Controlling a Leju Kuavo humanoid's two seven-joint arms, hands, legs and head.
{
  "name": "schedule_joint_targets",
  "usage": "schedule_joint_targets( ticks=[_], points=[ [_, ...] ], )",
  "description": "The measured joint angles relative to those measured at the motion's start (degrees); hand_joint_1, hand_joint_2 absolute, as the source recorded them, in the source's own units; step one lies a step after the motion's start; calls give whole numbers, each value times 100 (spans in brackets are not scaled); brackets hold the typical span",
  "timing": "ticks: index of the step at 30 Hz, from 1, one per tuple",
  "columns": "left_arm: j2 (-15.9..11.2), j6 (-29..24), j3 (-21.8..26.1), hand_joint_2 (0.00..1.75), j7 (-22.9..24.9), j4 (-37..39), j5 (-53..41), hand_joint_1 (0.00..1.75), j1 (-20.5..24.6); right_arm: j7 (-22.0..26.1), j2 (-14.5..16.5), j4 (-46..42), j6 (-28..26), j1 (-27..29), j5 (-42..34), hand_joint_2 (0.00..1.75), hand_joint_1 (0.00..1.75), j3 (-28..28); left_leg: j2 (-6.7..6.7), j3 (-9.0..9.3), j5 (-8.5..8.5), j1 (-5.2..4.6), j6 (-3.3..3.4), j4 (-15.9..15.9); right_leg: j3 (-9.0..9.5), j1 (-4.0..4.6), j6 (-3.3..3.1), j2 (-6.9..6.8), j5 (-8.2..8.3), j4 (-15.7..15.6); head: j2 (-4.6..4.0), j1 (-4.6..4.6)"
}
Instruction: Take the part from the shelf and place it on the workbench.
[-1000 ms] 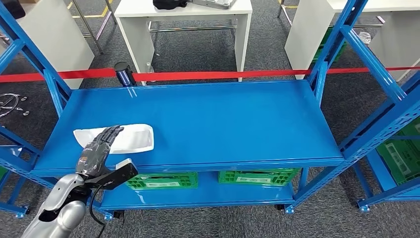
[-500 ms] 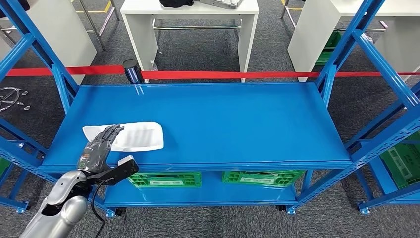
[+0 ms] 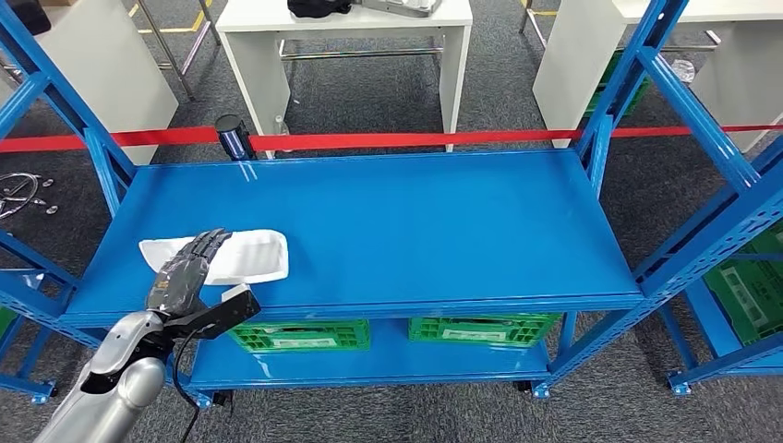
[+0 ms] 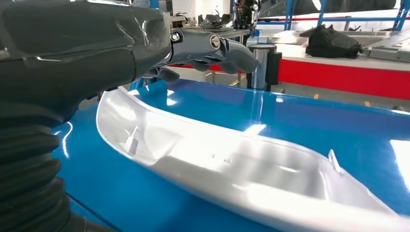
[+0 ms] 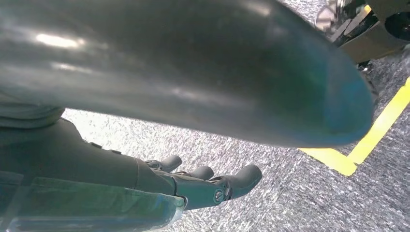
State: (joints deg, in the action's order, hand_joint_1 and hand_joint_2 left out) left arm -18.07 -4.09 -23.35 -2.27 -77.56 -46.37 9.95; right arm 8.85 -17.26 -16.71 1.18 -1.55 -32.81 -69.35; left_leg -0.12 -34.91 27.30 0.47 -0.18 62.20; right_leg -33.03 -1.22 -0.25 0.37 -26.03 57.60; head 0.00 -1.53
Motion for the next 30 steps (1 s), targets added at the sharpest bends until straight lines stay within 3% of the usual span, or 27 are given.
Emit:
schedule_joint_targets(
  ticks=[2,6,7,9,11,12,14,16,17,20,22,25,26,27,28,30],
  points=[
    [-3,-1,-3,175,0,3,-1,0,23,-1,5,1,0,-7,0,0,0,-1,0,206,-98,-33,46,-434,-16,17,31,1,5,0,0,2],
    [-3,-2,-11,175,0,10,-1,0,38,-2,7,2,0,-17,3,0,0,-6,5,259,-154,-43,161,-566,-79,11,125,-3,-32,67,0,10],
    [1,-2,-13,175,0,10,-1,0,46,-2,5,2,0,-20,4,0,0,-8,9,283,-187,-33,197,-611,-179,13,116,-4,-139,277,0,17],
    [12,0,-21,175,0,17,-1,0,54,-2,0,2,0,-19,4,0,0,-14,11,288,-217,-35,237,-642,-529,14,66,-5,-460,1019,0,29],
    [23,5,-34,175,0,34,-1,0,52,-2,-2,4,0,-16,5,0,0,-24,8,274,-218,-50,240,-634,-809,16,79,-5,-635,1600,0,30],
    [28,8,-40,175,0,44,-1,0,52,-2,-2,5,0,-16,5,0,0,-30,6,272,-216,-52,238,-626,-802,14,116,-6,-594,1581,0,31],
    [36,14,-49,175,0,57,-1,0,53,-2,-6,6,0,-19,7,0,0,-39,-1,270,-201,-50,219,-595,-479,3,212,-11,-312,920,0,31],
    [39,15,-51,175,1,62,-1,0,56,-3,-13,7,3,-26,9,0,0,-46,-9,251,-168,-73,170,-543,-120,4,211,-17,-71,201,0,28],
    [39,15,-51,175,1,63,-1,0,57,-4,-15,8,4,-27,11,0,0,-49,-10,239,-156,-85,147,-523,-41,11,176,-18,-23,40,0,27],
    [36,16,-50,175,2,67,-1,0,62,-9,-10,8,8,-28,26,0,0,-54,-9,209,-136,-81,92,-491,-23,15,73,-15,8,-12,0,27],
    [33,16,-45,175,3,70,-1,0,70,-9,-5,8,11,-33,44,0,0,-56,-5,100,30,-60,33,-251,-12,-14,19,-16,17,-23,0,14],
    [32,32,-39,175,13,125,-22,0,83,-9,1,8,25,-41,63,0,0,-58,-2,-396,542,-15,-56,825,-14,-16,-20,-17,18,-23,0,-3],
    [34,41,-39,175,19,160,-33,0,83,-9,4,8,35,-44,66,0,0,-59,-2,-535,624,-4,-69,1108,-16,-12,-21,-16,18,-22,0,-4],
    [36,50,-40,175,23,198,-43,0,87,-9,7,8,48,-46,68,0,0,-60,-2,-576,595,4,-71,1182,-15,-9,-20,-15,18,-21,0,-4],
    [37,60,-39,175,27,239,-48,0,99,-9,11,8,62,-50,68,0,0,-61,-2,-500,461,8,-61,1019,-10,-5,-20,-13,17,-20,0,-4],
    [36,89,-37,175,30,325,-55,82,158,-9,24,8,87,-61,62,0,0,-62,-2,-108,81,1,-6,228,6,3,-16,-9,18,-22,0,-3]
  ],
)
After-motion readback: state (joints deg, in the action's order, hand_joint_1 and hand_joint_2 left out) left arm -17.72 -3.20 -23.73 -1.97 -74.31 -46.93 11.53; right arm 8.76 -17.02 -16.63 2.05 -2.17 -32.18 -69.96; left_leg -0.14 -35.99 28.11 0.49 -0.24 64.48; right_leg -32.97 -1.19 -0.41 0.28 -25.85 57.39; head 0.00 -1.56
